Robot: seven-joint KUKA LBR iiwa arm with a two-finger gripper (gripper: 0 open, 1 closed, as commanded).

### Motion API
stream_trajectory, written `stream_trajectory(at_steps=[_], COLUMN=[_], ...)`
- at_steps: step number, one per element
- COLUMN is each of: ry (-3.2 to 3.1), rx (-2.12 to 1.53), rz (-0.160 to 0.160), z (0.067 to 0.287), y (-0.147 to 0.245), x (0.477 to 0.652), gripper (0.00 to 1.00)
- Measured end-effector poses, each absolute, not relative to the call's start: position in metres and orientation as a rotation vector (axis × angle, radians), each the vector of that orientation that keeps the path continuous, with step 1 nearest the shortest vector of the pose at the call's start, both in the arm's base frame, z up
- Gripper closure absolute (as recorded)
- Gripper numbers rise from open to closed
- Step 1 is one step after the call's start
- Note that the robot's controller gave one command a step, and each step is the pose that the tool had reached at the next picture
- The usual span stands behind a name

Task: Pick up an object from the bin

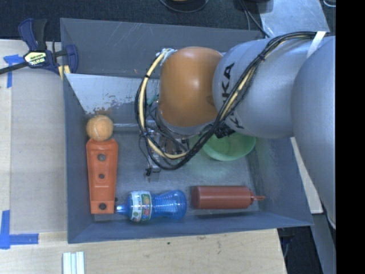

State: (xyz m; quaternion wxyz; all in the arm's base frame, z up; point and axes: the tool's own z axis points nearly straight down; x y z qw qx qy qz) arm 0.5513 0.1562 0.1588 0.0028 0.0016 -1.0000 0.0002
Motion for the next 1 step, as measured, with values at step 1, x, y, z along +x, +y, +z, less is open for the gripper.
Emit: stream_trajectory(at_steps=[1], ry=[-3.144], rx=[-0.001], rz=[-0.002], z=[0.1636], y=[0.1554], x=[0.5534], gripper=[0.0])
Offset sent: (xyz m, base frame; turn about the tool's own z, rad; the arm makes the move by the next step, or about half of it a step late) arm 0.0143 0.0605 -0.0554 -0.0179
